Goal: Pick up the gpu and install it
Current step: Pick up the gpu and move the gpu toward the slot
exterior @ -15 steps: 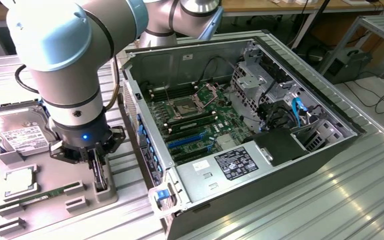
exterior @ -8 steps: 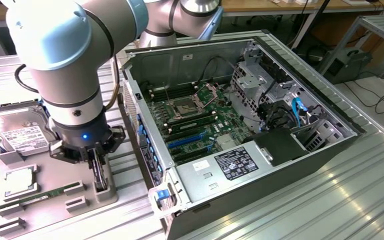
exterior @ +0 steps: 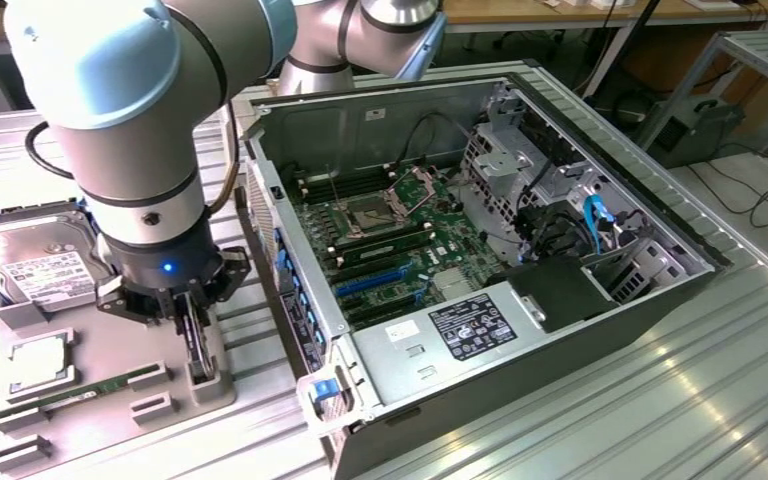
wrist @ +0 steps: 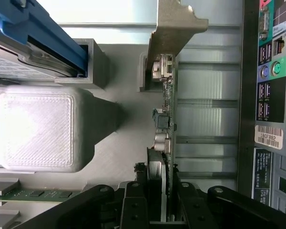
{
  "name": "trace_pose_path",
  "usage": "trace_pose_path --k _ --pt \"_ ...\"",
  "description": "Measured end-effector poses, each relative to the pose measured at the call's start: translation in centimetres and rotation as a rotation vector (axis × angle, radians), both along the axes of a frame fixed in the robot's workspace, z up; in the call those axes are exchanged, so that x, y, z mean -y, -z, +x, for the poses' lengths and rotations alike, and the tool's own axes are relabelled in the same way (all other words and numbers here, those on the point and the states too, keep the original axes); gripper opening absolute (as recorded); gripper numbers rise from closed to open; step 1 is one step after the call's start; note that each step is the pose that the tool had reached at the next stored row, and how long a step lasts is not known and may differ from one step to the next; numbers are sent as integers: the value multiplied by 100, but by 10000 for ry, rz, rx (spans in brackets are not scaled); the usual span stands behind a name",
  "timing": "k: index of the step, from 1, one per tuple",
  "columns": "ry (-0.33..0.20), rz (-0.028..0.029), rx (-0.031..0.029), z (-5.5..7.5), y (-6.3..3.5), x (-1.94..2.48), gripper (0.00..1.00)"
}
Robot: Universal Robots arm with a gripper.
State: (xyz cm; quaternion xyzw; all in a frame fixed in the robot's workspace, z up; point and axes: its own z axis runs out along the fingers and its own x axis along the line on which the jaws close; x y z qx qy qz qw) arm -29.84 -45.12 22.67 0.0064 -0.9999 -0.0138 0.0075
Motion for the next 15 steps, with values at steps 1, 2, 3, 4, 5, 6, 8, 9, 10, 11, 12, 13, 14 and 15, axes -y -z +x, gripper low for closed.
trace_pose_path --k 1,2,3,4,5,6,8,9,10,11,12,13,14,15 --pt "0 0 -1 0 -8 0 28" --pt "0 0 0 0 -16 0 28" --pt "0 0 -1 0 -23 0 28" --pt "0 0 0 0 -31 0 28" --pt "0 -1 -1 0 -39 0 28" --pt "0 0 -1 0 -47 0 28" --pt "0 -1 -1 0 -63 0 28" --pt "0 0 0 0 -71 0 28" --pt "1 0 0 0 -79 0 28" --pt "1 0 0 0 -86 0 28" --pt "1 -1 -1 0 -94 1 28" --pt "1 -1 -1 0 -103 1 28" --pt "0 0 0 0 -111 1 28" --pt "0 -1 -1 0 -120 1 28"
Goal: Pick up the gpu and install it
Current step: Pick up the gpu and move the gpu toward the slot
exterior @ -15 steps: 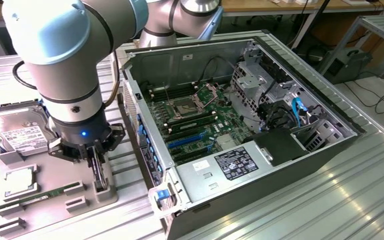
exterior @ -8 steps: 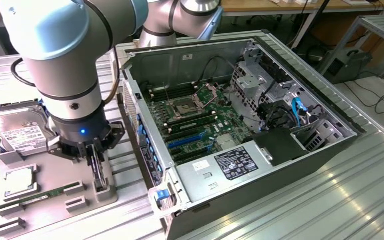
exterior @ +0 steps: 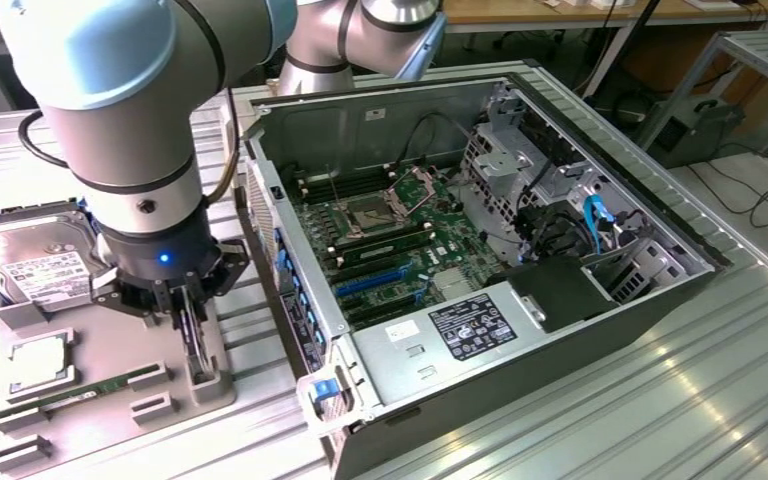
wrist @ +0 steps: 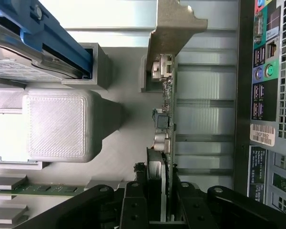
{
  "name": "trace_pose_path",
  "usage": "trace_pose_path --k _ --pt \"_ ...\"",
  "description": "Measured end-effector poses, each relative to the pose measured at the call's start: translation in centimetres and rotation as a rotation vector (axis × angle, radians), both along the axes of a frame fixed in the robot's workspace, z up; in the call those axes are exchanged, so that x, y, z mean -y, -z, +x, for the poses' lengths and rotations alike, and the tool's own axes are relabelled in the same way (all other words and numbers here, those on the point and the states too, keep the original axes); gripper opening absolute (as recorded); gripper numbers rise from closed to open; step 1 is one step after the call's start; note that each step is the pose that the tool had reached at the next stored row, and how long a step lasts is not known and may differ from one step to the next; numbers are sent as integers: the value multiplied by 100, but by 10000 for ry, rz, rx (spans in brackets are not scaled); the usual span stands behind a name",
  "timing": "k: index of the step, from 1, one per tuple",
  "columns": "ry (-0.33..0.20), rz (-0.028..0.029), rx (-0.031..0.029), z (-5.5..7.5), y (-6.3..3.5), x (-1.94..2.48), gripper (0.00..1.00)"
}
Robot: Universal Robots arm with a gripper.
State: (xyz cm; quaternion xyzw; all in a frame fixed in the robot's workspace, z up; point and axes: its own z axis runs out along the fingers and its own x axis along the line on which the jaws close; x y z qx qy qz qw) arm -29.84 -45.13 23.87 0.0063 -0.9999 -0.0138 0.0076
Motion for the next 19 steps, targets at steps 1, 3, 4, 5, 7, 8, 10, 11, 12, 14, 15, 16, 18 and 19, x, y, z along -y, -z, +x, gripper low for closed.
trace_pose_path --k 1,3,4,5,7,8,10,11,12,14,15,16,18,19 --pt "0 0 0 0 -12 0 28" --pt "-1 0 0 0 -36 0 28" --pt "-1 0 0 0 -44 0 28" --pt "0 0 0 0 -56 0 28" --pt "0 0 0 0 -73 0 28" --pt "0 1 1 1 -78 0 28" --pt "0 1 1 0 -84 0 28" --pt "0 1 0 0 -88 1 28" --pt "0 1 1 0 -91 1 28" --pt "0 -1 -1 0 -101 1 28" --pt "0 -1 0 0 -108 1 28" --pt "0 0 0 0 -114 1 28" --pt "-1 0 0 0 -126 2 28" --pt "0 1 2 0 -130 3 28"
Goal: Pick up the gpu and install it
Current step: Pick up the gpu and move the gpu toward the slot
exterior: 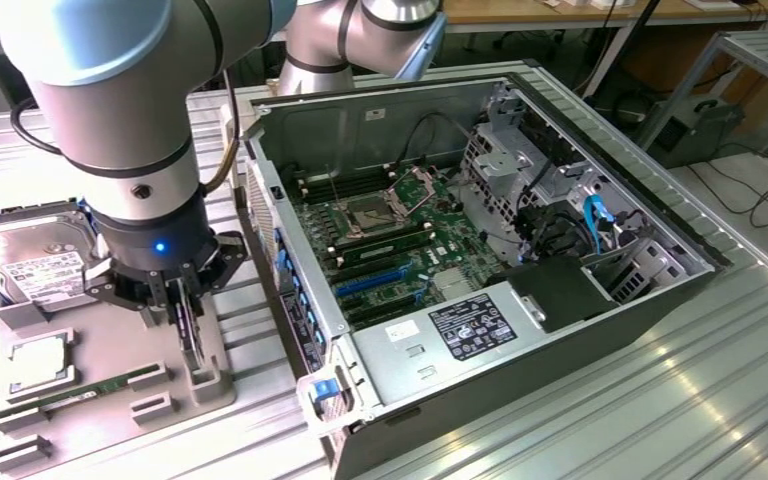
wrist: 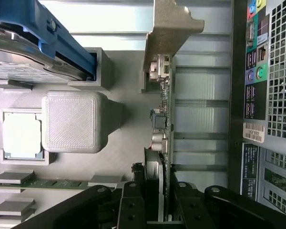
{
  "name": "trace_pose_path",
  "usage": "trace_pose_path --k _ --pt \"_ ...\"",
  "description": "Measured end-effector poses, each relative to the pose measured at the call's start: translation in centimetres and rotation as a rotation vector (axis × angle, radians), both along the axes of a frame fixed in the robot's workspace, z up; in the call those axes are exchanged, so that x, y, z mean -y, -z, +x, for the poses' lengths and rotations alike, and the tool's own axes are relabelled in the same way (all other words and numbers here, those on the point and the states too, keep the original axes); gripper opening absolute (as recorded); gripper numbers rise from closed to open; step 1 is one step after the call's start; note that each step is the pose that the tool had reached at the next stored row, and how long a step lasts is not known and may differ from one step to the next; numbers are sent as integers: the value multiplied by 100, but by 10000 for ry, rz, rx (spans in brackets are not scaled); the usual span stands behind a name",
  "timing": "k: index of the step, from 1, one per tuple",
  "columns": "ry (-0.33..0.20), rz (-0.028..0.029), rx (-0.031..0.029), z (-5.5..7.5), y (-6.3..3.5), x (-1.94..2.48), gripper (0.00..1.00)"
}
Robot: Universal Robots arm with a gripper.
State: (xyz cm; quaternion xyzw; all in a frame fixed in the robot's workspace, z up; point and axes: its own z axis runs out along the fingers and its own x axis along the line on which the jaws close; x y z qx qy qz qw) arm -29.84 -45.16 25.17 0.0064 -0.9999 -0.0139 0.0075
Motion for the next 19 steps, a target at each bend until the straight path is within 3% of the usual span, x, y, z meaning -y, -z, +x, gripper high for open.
trace_pose_path --k 19 --pt "-1 -8 -3 0 -117 1 28"
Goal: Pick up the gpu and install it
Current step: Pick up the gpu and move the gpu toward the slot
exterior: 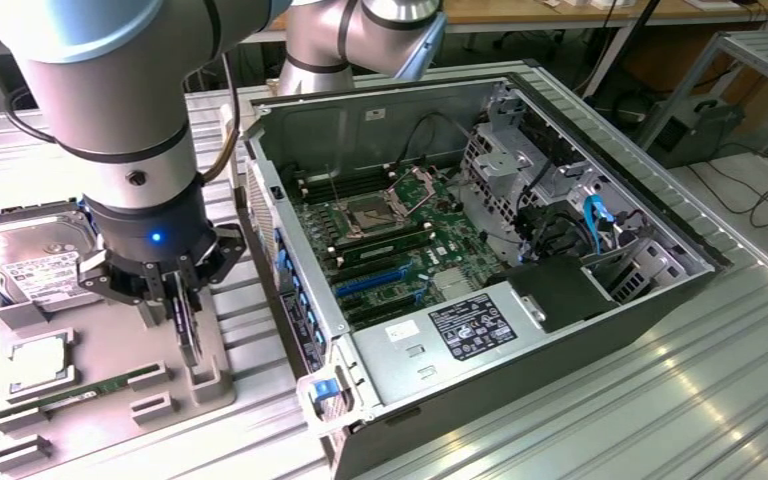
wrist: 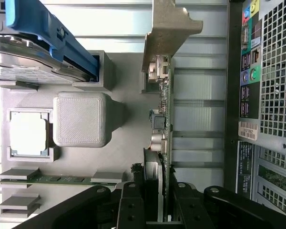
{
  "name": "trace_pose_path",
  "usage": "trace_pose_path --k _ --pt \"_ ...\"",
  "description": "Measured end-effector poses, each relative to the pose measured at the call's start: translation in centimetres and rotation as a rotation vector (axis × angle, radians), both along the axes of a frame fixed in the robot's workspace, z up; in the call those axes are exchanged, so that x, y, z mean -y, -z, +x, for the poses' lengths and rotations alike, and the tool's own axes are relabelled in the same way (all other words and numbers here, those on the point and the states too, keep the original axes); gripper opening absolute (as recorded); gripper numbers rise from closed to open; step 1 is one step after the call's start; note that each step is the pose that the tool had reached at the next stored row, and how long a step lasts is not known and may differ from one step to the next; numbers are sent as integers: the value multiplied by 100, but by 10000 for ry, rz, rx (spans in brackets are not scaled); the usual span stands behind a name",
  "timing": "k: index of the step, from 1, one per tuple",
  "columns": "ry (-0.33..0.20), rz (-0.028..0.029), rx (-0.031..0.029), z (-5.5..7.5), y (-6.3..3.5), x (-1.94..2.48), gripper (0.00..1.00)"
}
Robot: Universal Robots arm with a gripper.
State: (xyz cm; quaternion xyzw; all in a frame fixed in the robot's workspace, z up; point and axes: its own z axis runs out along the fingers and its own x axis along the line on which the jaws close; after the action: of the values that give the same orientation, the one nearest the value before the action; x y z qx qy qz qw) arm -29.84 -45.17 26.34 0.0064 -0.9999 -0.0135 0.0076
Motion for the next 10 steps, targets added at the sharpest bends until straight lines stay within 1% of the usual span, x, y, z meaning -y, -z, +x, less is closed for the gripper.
trace_pose_path --k 10 --pt "1 0 1 0 -63 0 28"
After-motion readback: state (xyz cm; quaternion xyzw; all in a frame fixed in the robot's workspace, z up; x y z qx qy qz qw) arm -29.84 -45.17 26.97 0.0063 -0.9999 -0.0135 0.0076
